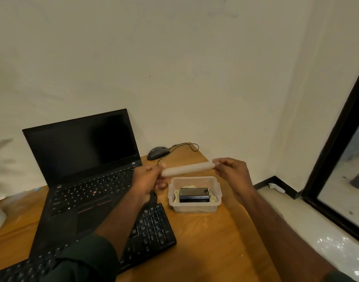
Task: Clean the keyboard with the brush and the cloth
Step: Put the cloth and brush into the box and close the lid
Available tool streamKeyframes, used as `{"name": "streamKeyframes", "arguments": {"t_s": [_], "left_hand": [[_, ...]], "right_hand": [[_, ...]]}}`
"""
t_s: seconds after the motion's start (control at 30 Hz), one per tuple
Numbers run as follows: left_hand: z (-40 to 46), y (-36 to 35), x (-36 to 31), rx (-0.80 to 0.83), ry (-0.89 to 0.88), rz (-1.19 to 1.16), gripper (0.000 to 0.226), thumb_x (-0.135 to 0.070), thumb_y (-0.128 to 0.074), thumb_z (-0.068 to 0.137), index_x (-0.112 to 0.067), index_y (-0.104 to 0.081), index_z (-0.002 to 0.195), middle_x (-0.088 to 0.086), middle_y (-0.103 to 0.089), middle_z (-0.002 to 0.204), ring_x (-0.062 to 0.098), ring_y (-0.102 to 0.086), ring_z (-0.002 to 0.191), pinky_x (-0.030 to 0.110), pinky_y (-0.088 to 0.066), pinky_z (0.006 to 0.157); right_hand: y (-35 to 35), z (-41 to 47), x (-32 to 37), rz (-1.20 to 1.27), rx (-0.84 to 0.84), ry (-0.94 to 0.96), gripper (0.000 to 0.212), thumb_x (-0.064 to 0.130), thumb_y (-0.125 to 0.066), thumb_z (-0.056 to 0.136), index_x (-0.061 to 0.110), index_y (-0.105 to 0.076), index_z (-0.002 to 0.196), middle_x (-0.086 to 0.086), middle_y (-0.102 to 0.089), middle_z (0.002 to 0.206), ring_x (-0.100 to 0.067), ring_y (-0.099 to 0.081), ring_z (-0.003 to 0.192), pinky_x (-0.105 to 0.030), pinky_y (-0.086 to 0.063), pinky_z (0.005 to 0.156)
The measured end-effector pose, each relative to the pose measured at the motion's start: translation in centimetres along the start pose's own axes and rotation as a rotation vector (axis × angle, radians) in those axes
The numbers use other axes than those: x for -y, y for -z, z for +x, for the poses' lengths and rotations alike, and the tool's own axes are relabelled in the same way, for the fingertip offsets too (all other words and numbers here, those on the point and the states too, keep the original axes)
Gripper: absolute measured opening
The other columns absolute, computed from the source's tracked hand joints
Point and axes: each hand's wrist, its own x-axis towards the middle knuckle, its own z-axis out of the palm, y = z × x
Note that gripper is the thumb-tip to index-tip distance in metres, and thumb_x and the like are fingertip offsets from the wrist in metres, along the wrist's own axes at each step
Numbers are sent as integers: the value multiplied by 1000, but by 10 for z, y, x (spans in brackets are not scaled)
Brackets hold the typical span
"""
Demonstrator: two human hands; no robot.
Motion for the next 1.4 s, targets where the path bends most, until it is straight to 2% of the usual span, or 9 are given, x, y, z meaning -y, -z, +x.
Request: {"name": "streamKeyframes", "arguments": {"t_s": [0.1, 0.23, 0.5, 0.7, 0.8, 0.9, 1.1, 1.27, 1.4], "left_hand": [[-14, 4, 9, 11, -118, 138, 10, -10, -74, 87, -1, -72, 88, 26, -72, 88, 25, -61, 67, 31, -54, 58], [-28, 4, 19, -32, -247, 331, 11, -15, -76, 85, -8, -73, 78, 13, -71, 70, 17, -62, 56, 33, -57, 57], [-31, -2, 29, -11, -313, 524, 11, -19, -85, 76, -15, -77, 82, -1, -73, 79, 14, -70, 75, 37, -62, 75], [-27, -7, 32, -68, -219, 454, 14, -14, -85, 75, -13, -76, 86, 4, -73, 87, 20, -70, 76, 41, -62, 71], [-26, -8, 32, -2, -43, 299, 24, -6, -78, 81, -11, -68, 102, 22, -72, 90, 22, -62, 59, 32, -55, 53], [-21, -8, 30, 55, 43, 243, 14, -3, -71, 87, -1, -70, 102, 25, -70, 82, 24, -56, 57, 33, -52, 55], [-21, -16, 36, -46, -49, 358, 16, -8, -70, 86, 3, -70, 75, 20, -69, 63, 24, -58, 45, 30, -51, 48], [-22, -10, 32, 30, -2, 340, 17, -8, -72, 87, 8, -69, 82, 17, -67, 63, 20, -57, 46, 29, -50, 48], [-28, -17, 36, -51, -71, 432, 19, -14, -71, 89, 2, -69, 79, 16, -68, 59, 16, -55, 36, 29, -53, 45]], "right_hand": [[6, -27, -2, -41, 4, 29, 14, 26, -69, 94, 26, -77, 106, 9, -77, 102, -10, -72, 97, -38, -60, 89], [10, -54, -15, -195, 23, 41, 30, 19, -69, 94, 19, -70, 123, 4, -71, 123, -7, -65, 108, -28, -53, 93], [5, -63, -19, -380, -20, 44, 39, 19, -70, 92, 18, -65, 131, -2, -67, 131, -19, -66, 112, -42, -54, 96], [3, -61, -17, -424, -19, 34, 40, 18, -69, 93, 14, -63, 133, -4, -67, 130, -22, -67, 113, -41, -54, 96], [2, -56, -15, -460, -25, 28, 41, 19, -70, 93, 13, -63, 133, -5, -67, 130, -23, -67, 113, -41, -53, 96], [-1, -50, -14, -451, -39, -33, 40, 21, -69, 94, 13, -63, 133, -5, -67, 130, -24, -67, 114, -43, -53, 97], [-8, -38, -16, -553, -95, -58, 32, 25, -72, 93, 11, -70, 122, -6, -72, 117, -17, -67, 95, -38, -56, 91], [-7, -36, -19, -443, -121, -110, 25, 23, -75, 90, 11, -74, 112, -4, -74, 107, -16, -67, 90, -39, -58, 90], [-17, -46, -14, -530, -152, -101, 29, 25, -65, 97, 11, -67, 123, -6, -69, 118, -16, -61, 93, -31, -55, 82]]}}
